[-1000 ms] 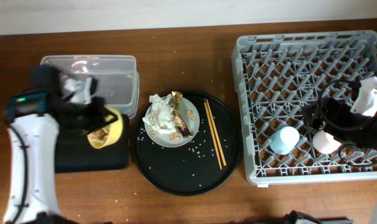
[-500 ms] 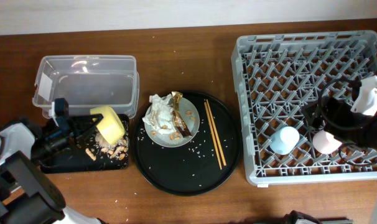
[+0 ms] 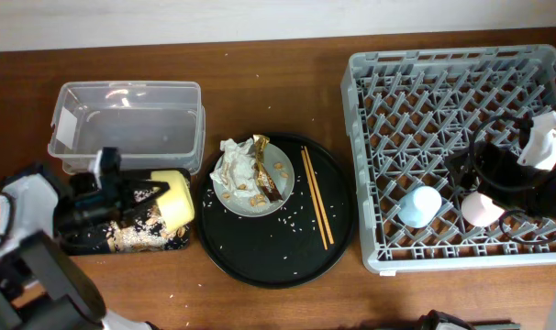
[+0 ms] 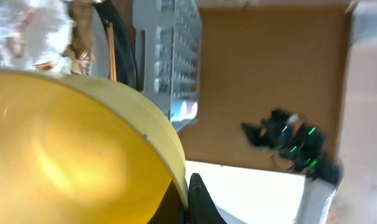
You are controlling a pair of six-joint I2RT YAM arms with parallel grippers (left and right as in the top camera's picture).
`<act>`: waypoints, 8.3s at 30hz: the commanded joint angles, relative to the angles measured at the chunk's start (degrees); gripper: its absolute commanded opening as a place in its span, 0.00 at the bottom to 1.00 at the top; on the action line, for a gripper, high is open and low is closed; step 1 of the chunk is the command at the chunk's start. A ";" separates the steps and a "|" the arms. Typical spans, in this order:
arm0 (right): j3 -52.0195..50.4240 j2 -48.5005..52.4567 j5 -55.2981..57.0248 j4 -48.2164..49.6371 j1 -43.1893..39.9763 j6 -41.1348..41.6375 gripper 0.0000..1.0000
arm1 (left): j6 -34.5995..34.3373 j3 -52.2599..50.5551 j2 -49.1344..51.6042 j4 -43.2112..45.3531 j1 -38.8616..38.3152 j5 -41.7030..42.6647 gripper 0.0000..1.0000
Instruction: Sort waste into correct bins and load items into the dishwasher rack
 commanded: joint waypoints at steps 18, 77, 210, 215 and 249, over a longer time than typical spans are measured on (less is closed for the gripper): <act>0.39 -0.13 0.52 0.17 0.00 -0.66 0.91 | -67.54 5.60 0.35 35.82 -83.91 -84.19 0.64; 0.39 -0.13 1.16 -0.31 0.00 -0.63 0.92 | -54.97 20.46 18.58 48.24 -55.32 -86.05 0.56; -22.14 23.50 24.13 29.16 72.37 27.80 0.61 | -37.88 -66.82 -100.48 91.21 -39.45 -68.22 0.99; -22.12 32.52 24.63 33.22 71.89 27.98 0.40 | -37.90 -66.82 -100.48 91.21 -39.45 -68.22 0.99; -24.30 -1.16 105.90 28.79 68.26 23.15 0.04 | -37.88 -66.82 -100.48 91.21 -39.45 -68.22 0.99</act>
